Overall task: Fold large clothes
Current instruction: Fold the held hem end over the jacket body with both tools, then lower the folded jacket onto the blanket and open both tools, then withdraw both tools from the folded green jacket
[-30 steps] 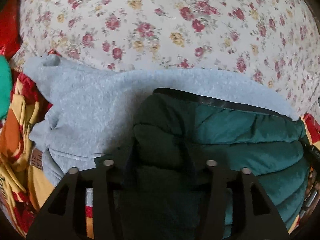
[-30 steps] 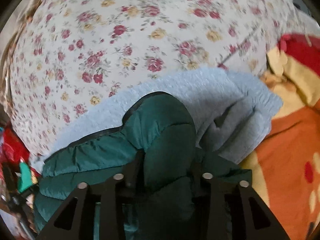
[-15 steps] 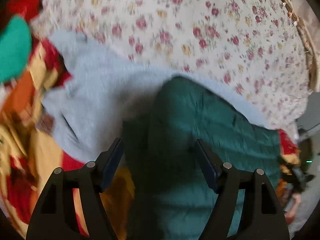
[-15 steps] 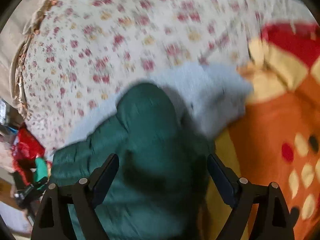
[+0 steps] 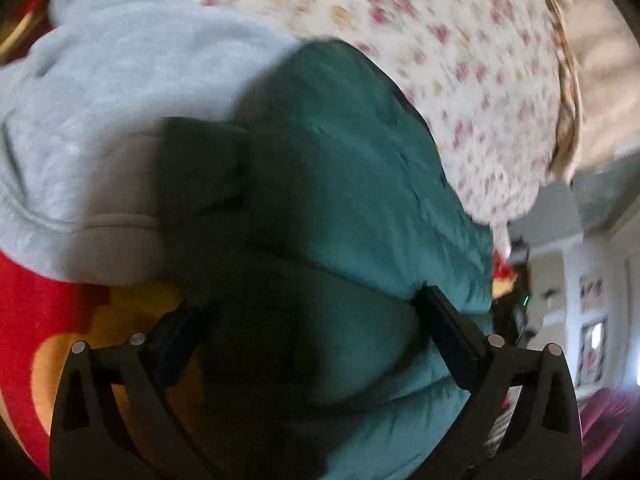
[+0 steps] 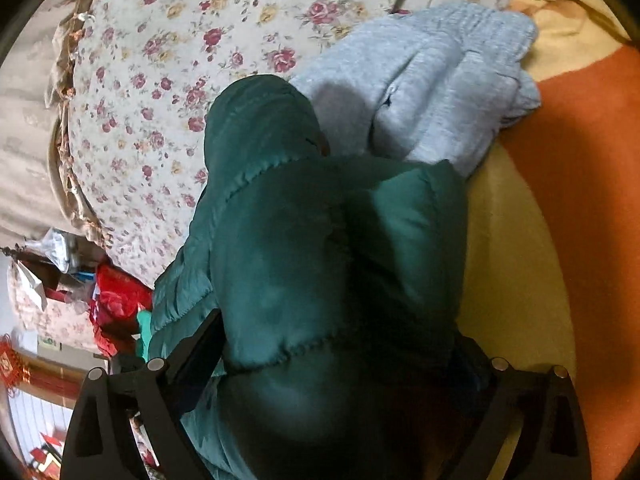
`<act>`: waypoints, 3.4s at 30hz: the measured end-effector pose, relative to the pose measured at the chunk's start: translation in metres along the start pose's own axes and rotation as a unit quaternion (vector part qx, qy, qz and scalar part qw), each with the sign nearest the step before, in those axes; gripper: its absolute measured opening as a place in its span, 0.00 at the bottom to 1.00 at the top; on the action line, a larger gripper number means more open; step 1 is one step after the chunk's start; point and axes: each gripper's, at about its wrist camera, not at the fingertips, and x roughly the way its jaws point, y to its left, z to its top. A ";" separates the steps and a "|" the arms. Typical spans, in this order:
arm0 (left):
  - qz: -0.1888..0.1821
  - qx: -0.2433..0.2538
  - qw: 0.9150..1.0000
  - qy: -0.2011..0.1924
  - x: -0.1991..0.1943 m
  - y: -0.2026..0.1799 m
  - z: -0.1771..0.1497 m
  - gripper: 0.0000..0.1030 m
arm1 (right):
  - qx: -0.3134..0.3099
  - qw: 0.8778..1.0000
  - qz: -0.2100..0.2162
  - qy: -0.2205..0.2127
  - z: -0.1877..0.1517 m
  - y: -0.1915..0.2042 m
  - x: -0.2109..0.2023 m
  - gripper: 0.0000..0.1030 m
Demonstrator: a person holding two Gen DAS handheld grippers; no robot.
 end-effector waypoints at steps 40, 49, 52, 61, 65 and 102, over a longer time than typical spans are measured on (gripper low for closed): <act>0.072 -0.054 0.985 -0.146 -0.134 0.014 0.003 0.65 | -0.062 0.982 -0.110 -0.138 -0.015 0.089 -0.025 0.73; 0.148 0.027 0.981 -0.121 -0.090 -0.032 0.020 0.67 | -0.171 0.968 -0.140 -0.123 -0.010 0.154 0.017 0.51; 0.195 0.021 0.975 -0.103 -0.059 -0.025 0.032 0.67 | -0.167 0.968 -0.157 -0.104 -0.003 0.147 0.046 0.51; 0.209 -0.008 0.972 -0.103 -0.045 0.005 0.034 0.80 | -0.211 0.949 -0.216 -0.093 -0.010 0.147 0.078 0.51; 0.228 0.016 0.964 -0.138 -0.071 -0.013 0.011 0.80 | -0.240 0.939 -0.204 -0.135 -0.038 0.162 0.047 0.51; 0.354 0.125 0.882 -0.284 -0.189 -0.164 -0.257 0.80 | -0.223 0.964 -0.122 -0.082 -0.302 0.167 -0.049 0.51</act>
